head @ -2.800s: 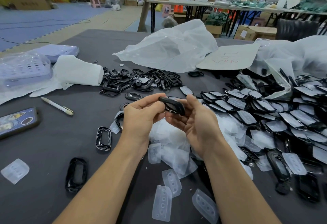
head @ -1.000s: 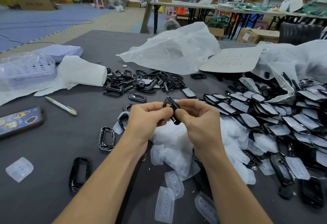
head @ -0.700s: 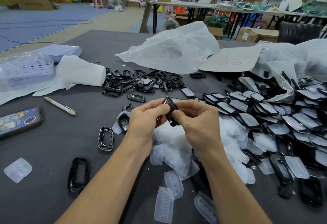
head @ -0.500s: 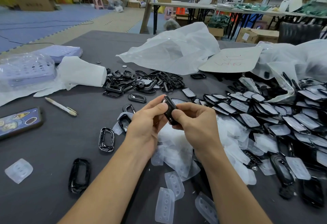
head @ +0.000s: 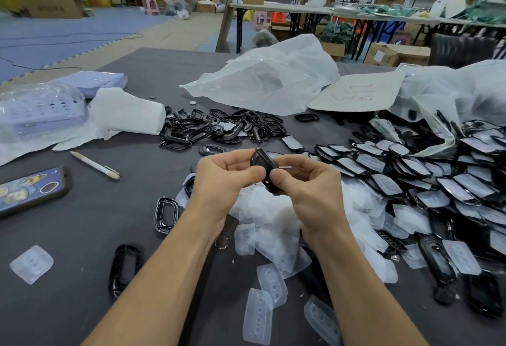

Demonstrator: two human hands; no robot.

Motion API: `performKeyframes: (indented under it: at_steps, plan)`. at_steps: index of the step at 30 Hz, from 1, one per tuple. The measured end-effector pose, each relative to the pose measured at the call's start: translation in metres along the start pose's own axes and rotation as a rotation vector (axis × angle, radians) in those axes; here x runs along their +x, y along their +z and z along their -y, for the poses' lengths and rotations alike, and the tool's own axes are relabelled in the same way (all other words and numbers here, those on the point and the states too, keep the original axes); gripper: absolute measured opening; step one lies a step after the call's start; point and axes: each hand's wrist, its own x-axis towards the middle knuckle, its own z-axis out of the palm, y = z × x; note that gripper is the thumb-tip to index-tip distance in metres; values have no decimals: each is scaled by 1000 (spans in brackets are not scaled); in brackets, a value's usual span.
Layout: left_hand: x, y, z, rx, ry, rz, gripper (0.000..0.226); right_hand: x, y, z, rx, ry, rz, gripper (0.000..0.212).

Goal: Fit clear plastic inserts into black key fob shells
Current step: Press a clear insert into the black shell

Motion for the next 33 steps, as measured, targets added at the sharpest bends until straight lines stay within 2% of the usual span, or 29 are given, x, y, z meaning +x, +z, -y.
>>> performKeyframes:
  at_steps: [3,5,10,14,17,19,21,23,25,28,31,33]
  plan:
    - [0,2,1,-99,-56,-46,30,0,1,-2,-77,12,-19,17]
    - [-1,3,-1,-185,-138,-34,28,-1,2,-2,-138,17,-9,13]
    - [-2,3,-4,-416,-297,-15,27,-1,6,0,-167,8,35,20]
    - [-2,4,-4,-552,-330,-40,30,-2,9,0,-156,-3,88,10]
    - [-1,0,-5,-594,-315,39,26,-3,8,4,-101,-43,114,6]
    - [0,-2,-4,-565,-305,53,18,-4,8,6,-89,-85,89,9]
    - [2,2,-3,-403,-294,-8,9,-5,5,4,-186,-168,-26,19]
    - [1,9,1,-231,-256,-33,18,-6,3,0,-452,-292,-162,22]
    - [-4,14,3,-144,-213,-4,26,-10,5,-2,-732,-449,-218,12]
    - [-6,16,3,-51,-160,-13,10,-12,12,-6,-935,-640,-237,10]
    - [-1,12,3,-29,-180,-109,21,-10,13,-7,-963,-562,-98,18]
    - [4,8,3,-36,-178,-201,28,-9,11,-6,-842,-433,-24,22]
